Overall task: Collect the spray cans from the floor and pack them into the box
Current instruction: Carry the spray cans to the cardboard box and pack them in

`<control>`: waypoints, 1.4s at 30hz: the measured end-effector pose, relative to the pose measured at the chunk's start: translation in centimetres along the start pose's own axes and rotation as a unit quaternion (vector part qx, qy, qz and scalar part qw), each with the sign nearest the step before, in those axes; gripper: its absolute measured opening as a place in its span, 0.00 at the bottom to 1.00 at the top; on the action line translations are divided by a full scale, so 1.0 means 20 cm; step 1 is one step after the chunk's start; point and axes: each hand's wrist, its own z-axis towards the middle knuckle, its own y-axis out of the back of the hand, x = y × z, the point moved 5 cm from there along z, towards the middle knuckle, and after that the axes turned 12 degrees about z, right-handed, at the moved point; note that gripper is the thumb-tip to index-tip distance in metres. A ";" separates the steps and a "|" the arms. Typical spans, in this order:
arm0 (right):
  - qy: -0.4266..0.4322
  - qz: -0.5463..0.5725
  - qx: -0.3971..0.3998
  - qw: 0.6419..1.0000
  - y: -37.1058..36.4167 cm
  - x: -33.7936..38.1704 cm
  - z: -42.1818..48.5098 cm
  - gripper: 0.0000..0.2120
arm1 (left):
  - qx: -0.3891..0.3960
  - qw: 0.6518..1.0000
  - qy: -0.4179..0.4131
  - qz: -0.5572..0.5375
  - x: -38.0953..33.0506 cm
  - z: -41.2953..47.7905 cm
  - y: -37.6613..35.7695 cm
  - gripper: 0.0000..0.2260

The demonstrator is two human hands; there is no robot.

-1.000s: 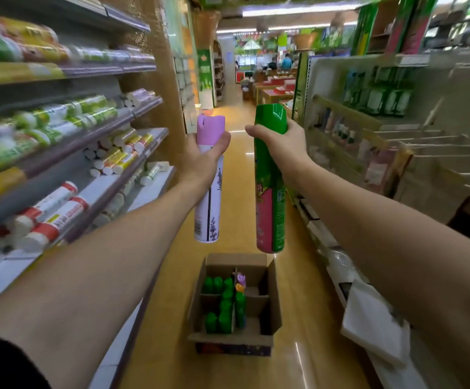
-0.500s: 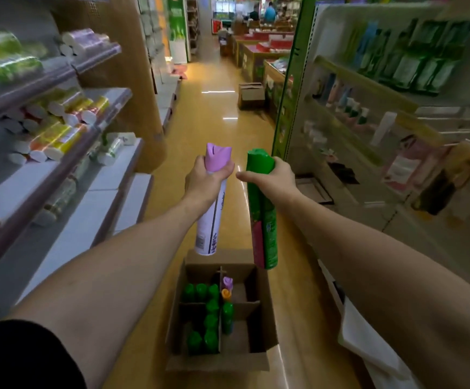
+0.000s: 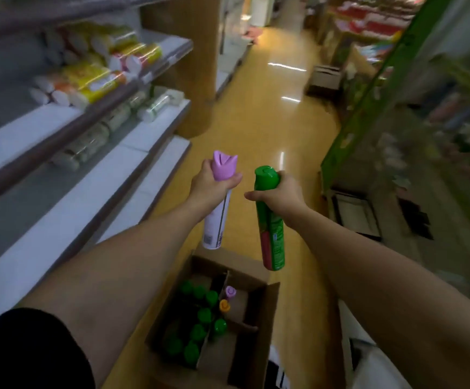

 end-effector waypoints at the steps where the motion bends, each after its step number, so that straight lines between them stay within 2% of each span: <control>1: 0.001 -0.009 0.023 1.000 -0.05 -0.04 0.09 0.38 | -0.012 1.000 0.021 0.001 0.06 0.03 -0.01 0.29; 5: 0.013 -0.037 0.125 0.991 -0.24 -0.13 0.38 0.32 | -0.100 0.990 0.103 0.001 0.25 0.08 -0.02 0.21; 11: 0.044 -0.086 0.276 0.956 -0.55 -0.14 0.57 0.31 | -0.199 0.957 0.210 -0.007 0.44 -0.07 0.02 0.30; 13: 0.057 -0.100 0.309 0.944 -0.61 -0.12 0.58 0.31 | -0.226 0.947 0.230 -0.009 0.48 -0.14 0.04 0.30; 19: 0.132 -0.141 0.363 0.912 -0.71 -0.15 0.54 0.38 | -0.267 0.928 0.260 -0.026 0.58 -0.27 0.04 0.25; 23: 0.147 -0.151 0.365 0.907 -0.70 -0.26 0.57 0.40 | -0.280 0.917 0.283 -0.035 0.65 -0.33 -0.07 0.25; 27: 0.180 -0.236 0.407 0.864 -0.80 -0.36 0.68 0.38 | -0.294 0.901 0.319 -0.029 0.72 -0.31 -0.18 0.27; 30: 0.221 -0.290 0.458 0.811 -0.95 -0.43 0.77 0.35 | -0.332 0.864 0.377 -0.042 0.78 -0.32 -0.26 0.27; 34: 0.270 -0.335 0.551 0.715 -1.11 -0.57 0.83 0.37 | -0.411 0.783 0.461 -0.081 0.84 -0.39 -0.47 0.27; 39: 0.310 -0.339 0.595 0.659 -1.16 -0.75 0.83 0.37 | -0.474 0.704 0.515 -0.119 0.85 -0.55 -0.89 0.24; 42: 0.308 -0.333 0.610 0.650 -1.16 -0.89 0.83 0.35 | -0.490 0.670 0.548 -0.104 0.88 -0.63 -1.15 0.23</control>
